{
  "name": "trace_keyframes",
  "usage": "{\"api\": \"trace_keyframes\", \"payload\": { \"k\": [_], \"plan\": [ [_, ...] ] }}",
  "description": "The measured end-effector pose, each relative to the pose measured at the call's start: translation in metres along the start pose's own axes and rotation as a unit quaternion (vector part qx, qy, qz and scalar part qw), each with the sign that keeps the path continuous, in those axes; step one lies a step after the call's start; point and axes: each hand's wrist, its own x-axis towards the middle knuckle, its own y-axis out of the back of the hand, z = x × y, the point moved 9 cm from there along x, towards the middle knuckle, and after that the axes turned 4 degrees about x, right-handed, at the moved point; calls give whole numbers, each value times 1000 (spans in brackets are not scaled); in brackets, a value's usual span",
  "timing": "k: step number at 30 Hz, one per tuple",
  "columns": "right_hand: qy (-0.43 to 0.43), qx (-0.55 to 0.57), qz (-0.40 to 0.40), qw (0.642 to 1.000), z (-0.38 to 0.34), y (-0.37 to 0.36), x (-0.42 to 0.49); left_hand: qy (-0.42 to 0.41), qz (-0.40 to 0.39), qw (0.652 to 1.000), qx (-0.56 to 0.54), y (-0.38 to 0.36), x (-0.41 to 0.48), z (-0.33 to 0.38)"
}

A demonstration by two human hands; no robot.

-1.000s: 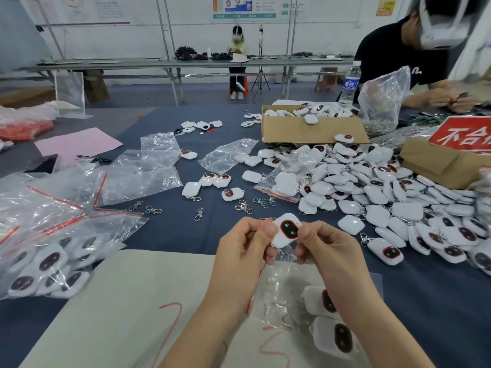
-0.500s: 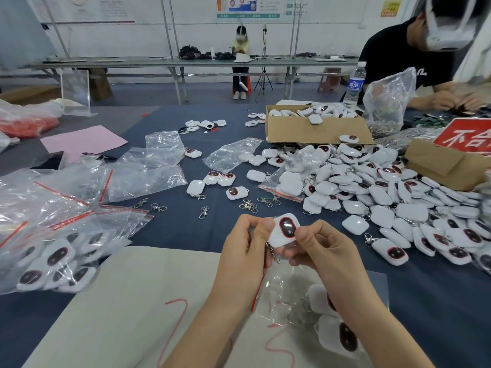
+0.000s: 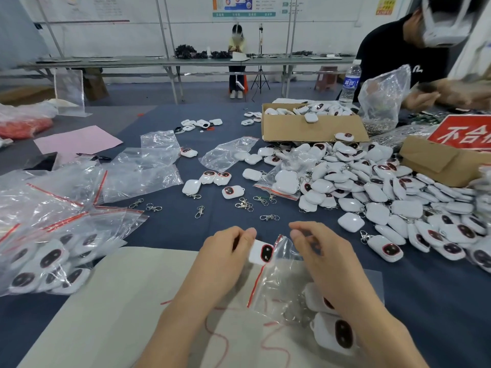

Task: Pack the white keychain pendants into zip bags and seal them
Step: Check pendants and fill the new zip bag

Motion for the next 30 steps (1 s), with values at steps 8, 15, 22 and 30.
{"api": "trace_keyframes", "payload": {
  "k": [8, 15, 22, 30],
  "plan": [
    [4, -83, -84, 993, 6, -15, -1, -57, -80, 995, -7, -21, -7, 16],
    [-21, 66, -41, 997, -3, -4, -2, -110, -121, 983, -87, -32, -21, 38],
    [-25, 93, -45, 994, -8, -6, -2, -96, -203, 960, -169, -46, -28, 44],
    [7, 102, -69, 992, -18, -13, -7, -77, -263, 953, -132, -58, -37, 47]
  ]
}}
